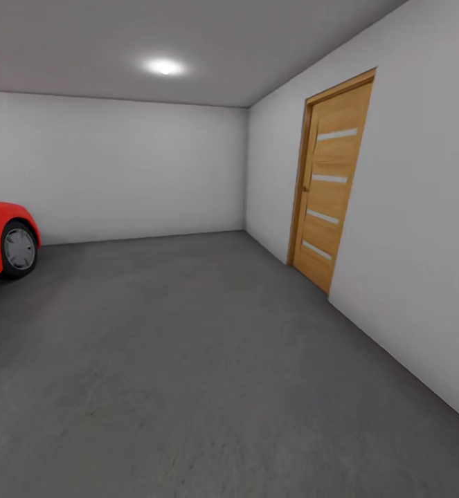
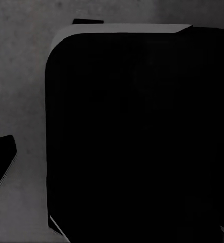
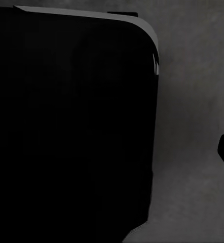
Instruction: Move the two storage containers from the living room to the garage. In the garage, place one container on the floor and stack the other container on top of it (either order is fine).
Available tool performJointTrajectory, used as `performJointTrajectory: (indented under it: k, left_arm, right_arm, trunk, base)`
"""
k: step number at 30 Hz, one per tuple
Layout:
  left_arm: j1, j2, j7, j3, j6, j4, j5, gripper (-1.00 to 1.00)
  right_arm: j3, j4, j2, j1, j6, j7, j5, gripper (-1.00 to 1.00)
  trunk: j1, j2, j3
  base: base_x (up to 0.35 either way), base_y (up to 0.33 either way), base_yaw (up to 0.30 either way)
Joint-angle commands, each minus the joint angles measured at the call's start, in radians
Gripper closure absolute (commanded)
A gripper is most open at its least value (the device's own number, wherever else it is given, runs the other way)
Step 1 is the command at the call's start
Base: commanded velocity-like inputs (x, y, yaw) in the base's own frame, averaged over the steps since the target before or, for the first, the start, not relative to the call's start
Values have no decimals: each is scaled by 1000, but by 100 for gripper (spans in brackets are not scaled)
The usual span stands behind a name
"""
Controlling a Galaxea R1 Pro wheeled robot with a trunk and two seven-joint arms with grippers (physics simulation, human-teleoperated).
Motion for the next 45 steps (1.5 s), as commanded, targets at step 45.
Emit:
performJointTrajectory:
  k: [45]
  left_arm:
    - [0,2,-1,-1,2,0,59,-100]
  right_arm:
    - [-2,-2,8,0,-6,-6,-9,-100]
  trunk:
    - [1,0,-1]
  base:
    - [328,0,0]
